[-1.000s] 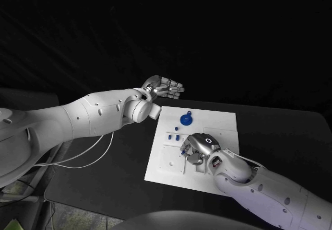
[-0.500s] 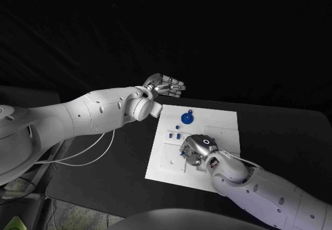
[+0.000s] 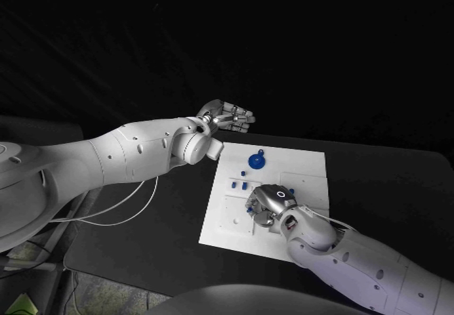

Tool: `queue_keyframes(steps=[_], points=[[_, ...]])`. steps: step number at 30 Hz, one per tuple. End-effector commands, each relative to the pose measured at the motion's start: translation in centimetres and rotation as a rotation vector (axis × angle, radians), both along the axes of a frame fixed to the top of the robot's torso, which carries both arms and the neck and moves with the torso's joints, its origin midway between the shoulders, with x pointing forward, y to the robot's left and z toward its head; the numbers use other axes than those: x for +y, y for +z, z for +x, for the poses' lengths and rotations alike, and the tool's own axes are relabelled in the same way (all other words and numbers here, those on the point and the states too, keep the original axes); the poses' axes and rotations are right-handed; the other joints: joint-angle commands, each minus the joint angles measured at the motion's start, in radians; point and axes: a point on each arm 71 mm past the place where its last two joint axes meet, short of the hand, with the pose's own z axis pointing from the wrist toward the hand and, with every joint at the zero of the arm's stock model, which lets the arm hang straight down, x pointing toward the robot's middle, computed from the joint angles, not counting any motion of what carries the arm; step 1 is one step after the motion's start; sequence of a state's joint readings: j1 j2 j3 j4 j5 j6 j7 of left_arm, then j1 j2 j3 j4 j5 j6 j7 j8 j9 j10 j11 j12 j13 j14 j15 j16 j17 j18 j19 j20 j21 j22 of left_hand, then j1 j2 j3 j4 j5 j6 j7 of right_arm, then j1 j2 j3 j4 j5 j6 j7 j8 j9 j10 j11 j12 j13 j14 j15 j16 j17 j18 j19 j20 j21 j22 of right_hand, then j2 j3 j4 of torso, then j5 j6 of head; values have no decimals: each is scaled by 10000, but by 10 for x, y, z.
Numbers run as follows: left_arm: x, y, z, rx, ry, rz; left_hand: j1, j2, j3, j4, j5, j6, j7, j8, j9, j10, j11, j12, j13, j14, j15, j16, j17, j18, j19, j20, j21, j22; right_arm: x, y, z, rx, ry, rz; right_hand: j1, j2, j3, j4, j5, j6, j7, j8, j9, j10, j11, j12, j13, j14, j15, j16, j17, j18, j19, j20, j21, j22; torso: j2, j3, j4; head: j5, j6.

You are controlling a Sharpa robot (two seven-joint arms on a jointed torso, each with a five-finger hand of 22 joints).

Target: Assemble the parts on the task board

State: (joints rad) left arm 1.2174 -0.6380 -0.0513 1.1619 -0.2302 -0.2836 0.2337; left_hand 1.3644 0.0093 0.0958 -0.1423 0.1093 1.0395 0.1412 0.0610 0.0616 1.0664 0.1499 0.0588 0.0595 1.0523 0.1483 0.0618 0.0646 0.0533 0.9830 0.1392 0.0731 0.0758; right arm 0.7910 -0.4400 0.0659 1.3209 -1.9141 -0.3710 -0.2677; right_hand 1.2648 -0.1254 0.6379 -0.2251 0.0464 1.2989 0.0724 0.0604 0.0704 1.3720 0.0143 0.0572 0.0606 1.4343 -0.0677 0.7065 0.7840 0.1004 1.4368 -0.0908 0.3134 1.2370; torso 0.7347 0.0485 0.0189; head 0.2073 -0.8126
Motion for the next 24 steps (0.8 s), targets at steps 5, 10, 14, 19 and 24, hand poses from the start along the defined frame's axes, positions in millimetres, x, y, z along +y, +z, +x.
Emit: queue_keyframes(steps=[5,10,14,19,24], points=[[-2,1,0,-5,-122,-109,12,78,-32,72,-43,6,31,13,7,-15,-3,-2,-5,-2,53,-7,-1,195,83,20,17,-13,0,-5,-1,-24,-104,-168,-54,93,40,-25,56,58,-6,39,11,50,21,26,17,72,5,-35,10,177,87,16,-80,39,-4,-8,-5,11,0],[-2,1,0,21,-140,-108,1,71,-46,82,-53,5,32,14,7,-24,1,-2,-4,-18,58,-8,-2,193,77,25,15,-14,1,-6,-1,-1,-117,-207,-54,93,40,-25,56,58,-6,39,11,50,21,26,17,72,5,-35,10,177,87,16,-80,39,-2,2,0,19,-5],[-3,1,0,35,-140,-104,1,71,-46,82,-53,5,32,14,7,-24,1,-2,-4,-18,58,-8,-2,193,77,25,15,-14,1,-7,-2,71,-83,-268,-58,92,45,-26,56,58,-6,38,11,49,21,26,17,71,5,-36,11,179,89,17,-89,48,-4,-4,-7,15,-3],[-3,1,0,52,-162,-106,1,71,-46,82,-53,5,32,14,7,-24,1,-2,-4,-18,58,-8,-2,193,77,25,15,-14,3,-9,-3,189,-6,-285,-72,99,54,-29,52,12,9,30,1,2,38,22,14,37,17,-61,3,187,75,26,-149,84,-1,-3,-11,12,-8],[-4,1,0,70,-187,-110,1,71,-46,82,-53,5,32,14,7,-24,1,-2,-4,-18,58,-8,-2,193,77,25,15,-14,5,-14,-6,456,101,-437,-64,69,-148,4,101,-295,94,28,-25,-355,147,20,8,-10,98,-67,-32,239,6,110,-227,139,-4,0,-4,2,-8]])
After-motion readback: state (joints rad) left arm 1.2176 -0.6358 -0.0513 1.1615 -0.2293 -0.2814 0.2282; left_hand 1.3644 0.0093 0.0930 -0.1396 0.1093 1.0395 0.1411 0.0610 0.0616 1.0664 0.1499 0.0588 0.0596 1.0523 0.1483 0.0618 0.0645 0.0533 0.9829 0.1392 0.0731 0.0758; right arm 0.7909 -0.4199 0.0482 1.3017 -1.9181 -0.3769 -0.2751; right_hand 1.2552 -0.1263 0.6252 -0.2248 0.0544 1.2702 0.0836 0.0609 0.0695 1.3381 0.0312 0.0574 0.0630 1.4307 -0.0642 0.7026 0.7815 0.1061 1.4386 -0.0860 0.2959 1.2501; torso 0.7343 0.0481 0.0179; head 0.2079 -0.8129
